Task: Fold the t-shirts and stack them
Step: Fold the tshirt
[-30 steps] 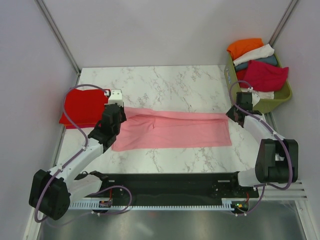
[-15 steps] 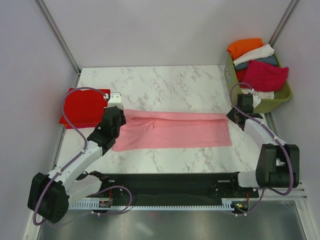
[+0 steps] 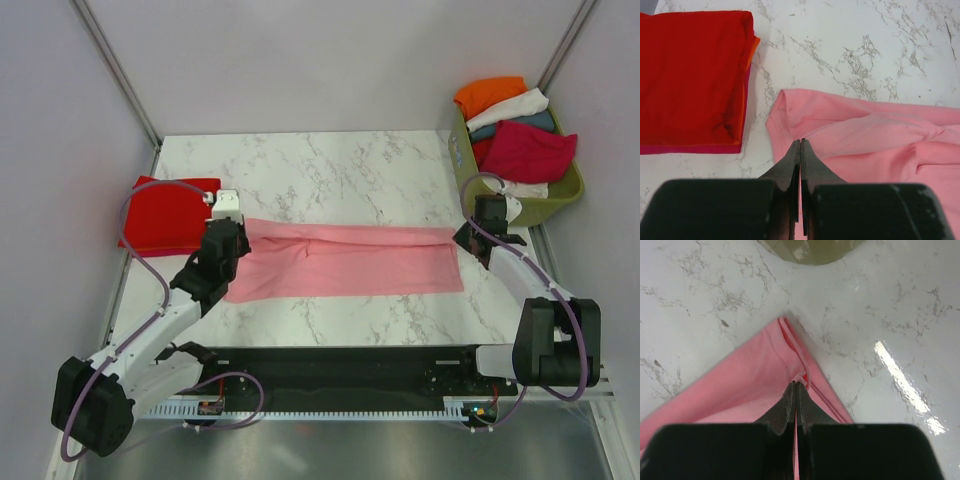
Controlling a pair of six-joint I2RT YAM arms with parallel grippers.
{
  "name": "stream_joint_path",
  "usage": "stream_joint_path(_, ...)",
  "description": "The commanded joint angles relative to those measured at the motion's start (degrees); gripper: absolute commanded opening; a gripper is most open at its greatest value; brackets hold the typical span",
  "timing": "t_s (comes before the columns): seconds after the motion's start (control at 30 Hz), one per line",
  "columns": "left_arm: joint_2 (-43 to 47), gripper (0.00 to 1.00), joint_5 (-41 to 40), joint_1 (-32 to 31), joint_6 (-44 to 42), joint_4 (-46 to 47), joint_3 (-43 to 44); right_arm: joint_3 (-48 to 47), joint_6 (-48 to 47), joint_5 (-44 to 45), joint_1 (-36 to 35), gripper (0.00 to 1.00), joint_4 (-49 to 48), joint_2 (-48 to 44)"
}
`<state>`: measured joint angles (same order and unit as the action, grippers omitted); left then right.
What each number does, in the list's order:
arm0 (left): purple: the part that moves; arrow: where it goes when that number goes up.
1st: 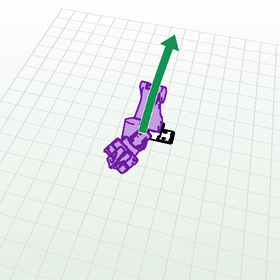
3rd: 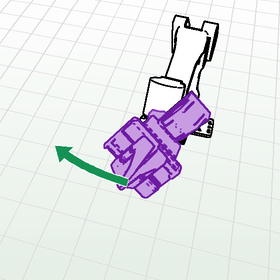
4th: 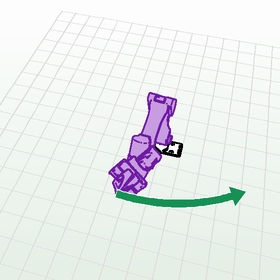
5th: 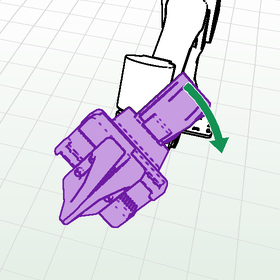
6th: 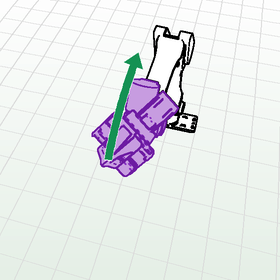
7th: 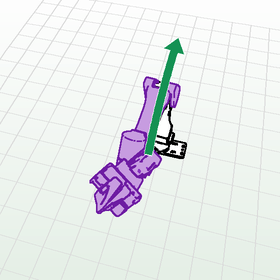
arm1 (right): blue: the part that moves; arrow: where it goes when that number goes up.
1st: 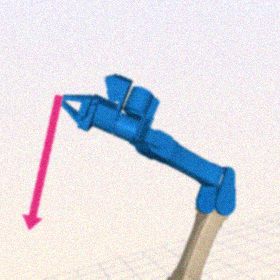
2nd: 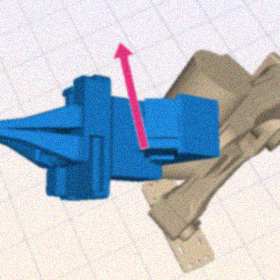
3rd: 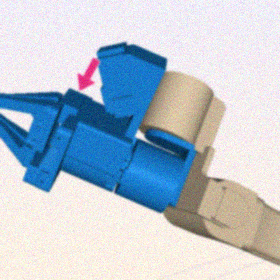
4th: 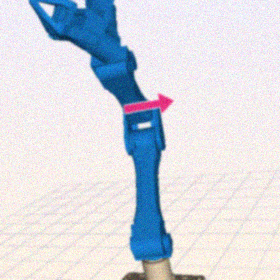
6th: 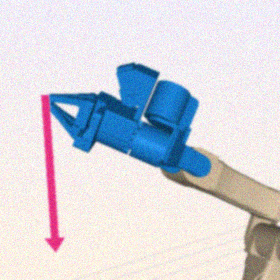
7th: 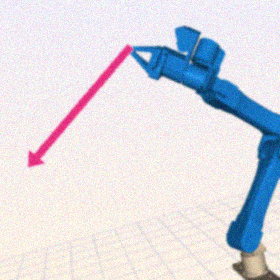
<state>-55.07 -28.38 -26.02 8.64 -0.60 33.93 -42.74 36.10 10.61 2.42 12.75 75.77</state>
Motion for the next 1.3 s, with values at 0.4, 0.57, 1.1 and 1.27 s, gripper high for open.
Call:
stream_joint_path(0.4,7.0,0.04,2.2,-0.3,9.0,-4.1,-6.0,7.6,4.8,3.5,0.2,0.54,-2.5,-7.2)
stream_joint_path(0.57,6.8,0.06,4.0,-0.3,10.6,-4.4,-7.3,7.1,2.1,-0.1,0.1,0.53,-4.5,-11.3)
stream_joint_path(1.1,8.3,0.08,14.8,-0.3,15.7,-14.2,-4.6,-5.0,2.1,-7.6,-19.8,0.49,-5.6,2.1)
stream_joint_path(1.27,14.7,0.05,20.1,-0.3,18.4,-14.6,-7.2,-9.2,3.0,-9.9,-26.0,0.49,-8.4,9.0)
